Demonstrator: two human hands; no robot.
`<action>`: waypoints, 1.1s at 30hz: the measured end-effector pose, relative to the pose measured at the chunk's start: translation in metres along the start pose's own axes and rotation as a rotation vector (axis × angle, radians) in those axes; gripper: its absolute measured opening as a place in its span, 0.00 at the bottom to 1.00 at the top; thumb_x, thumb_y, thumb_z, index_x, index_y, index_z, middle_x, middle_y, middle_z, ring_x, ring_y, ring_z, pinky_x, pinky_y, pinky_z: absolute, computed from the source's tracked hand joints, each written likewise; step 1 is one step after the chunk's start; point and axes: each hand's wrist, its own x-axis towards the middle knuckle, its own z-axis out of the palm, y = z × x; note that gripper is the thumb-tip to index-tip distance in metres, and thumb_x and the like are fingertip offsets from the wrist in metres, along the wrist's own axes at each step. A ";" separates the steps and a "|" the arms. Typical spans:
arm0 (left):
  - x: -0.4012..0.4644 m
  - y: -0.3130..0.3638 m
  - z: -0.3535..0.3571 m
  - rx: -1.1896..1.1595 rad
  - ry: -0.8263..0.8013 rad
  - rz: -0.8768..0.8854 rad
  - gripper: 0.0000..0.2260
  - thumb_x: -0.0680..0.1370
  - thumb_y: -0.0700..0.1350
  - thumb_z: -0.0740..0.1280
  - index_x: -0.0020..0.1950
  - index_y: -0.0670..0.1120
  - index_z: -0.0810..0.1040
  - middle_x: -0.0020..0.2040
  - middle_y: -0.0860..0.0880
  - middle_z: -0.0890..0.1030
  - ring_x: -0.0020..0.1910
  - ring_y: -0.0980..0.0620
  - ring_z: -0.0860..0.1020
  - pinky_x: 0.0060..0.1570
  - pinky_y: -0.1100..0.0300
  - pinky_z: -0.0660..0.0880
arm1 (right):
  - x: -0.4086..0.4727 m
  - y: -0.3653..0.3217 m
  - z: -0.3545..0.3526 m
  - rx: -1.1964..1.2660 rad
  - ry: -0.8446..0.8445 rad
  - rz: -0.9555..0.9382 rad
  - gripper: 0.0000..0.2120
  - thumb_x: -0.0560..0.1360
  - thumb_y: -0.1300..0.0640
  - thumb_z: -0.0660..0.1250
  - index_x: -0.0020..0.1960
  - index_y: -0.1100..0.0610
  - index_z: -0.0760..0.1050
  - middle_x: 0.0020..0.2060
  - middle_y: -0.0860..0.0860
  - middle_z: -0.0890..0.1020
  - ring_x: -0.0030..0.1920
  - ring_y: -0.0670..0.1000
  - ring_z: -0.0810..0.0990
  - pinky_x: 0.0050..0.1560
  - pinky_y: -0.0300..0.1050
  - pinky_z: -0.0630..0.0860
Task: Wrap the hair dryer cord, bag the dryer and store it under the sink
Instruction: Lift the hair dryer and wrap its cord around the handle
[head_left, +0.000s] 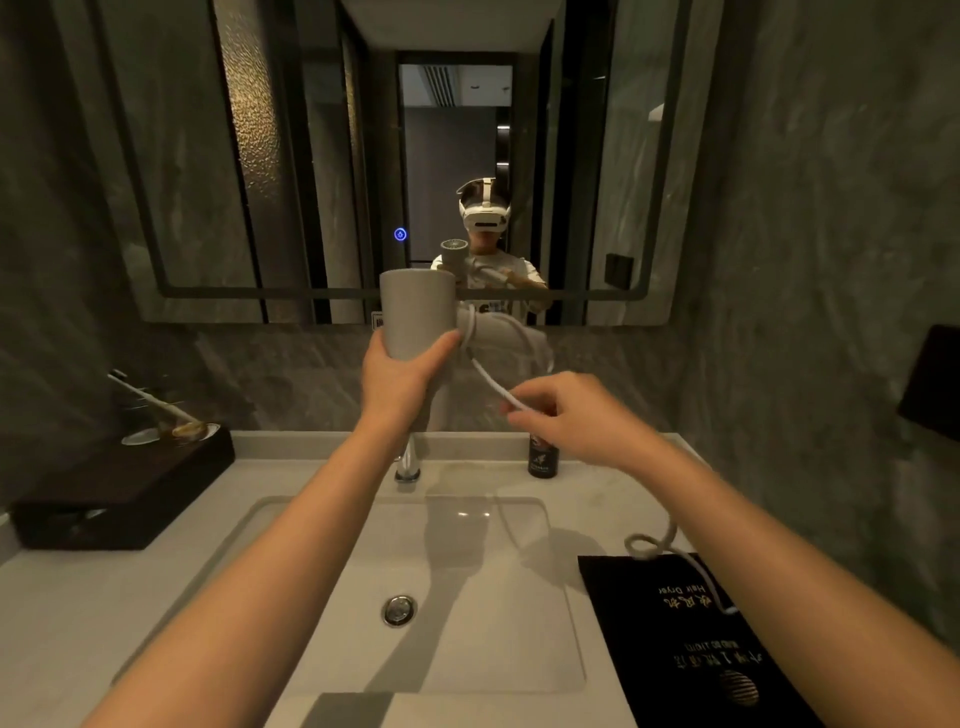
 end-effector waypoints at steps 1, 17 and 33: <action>0.002 -0.003 -0.003 0.080 -0.003 0.040 0.27 0.66 0.55 0.77 0.59 0.52 0.69 0.49 0.52 0.76 0.48 0.52 0.78 0.47 0.52 0.79 | -0.002 -0.002 -0.012 -0.031 -0.002 -0.022 0.07 0.75 0.52 0.66 0.53 0.46 0.79 0.39 0.47 0.82 0.39 0.47 0.81 0.38 0.40 0.78; 0.001 0.015 -0.025 -0.039 -0.681 -0.037 0.28 0.64 0.58 0.71 0.60 0.49 0.73 0.51 0.44 0.81 0.44 0.50 0.82 0.41 0.55 0.79 | 0.032 0.024 -0.057 0.402 0.273 -0.079 0.03 0.71 0.52 0.70 0.42 0.44 0.82 0.37 0.42 0.85 0.42 0.43 0.82 0.36 0.29 0.76; 0.008 0.005 0.007 -0.098 0.073 0.034 0.23 0.68 0.54 0.76 0.57 0.51 0.70 0.48 0.51 0.77 0.46 0.53 0.79 0.43 0.58 0.78 | 0.015 0.013 -0.021 0.082 0.019 0.048 0.05 0.76 0.50 0.66 0.49 0.47 0.80 0.38 0.45 0.81 0.37 0.41 0.79 0.35 0.35 0.73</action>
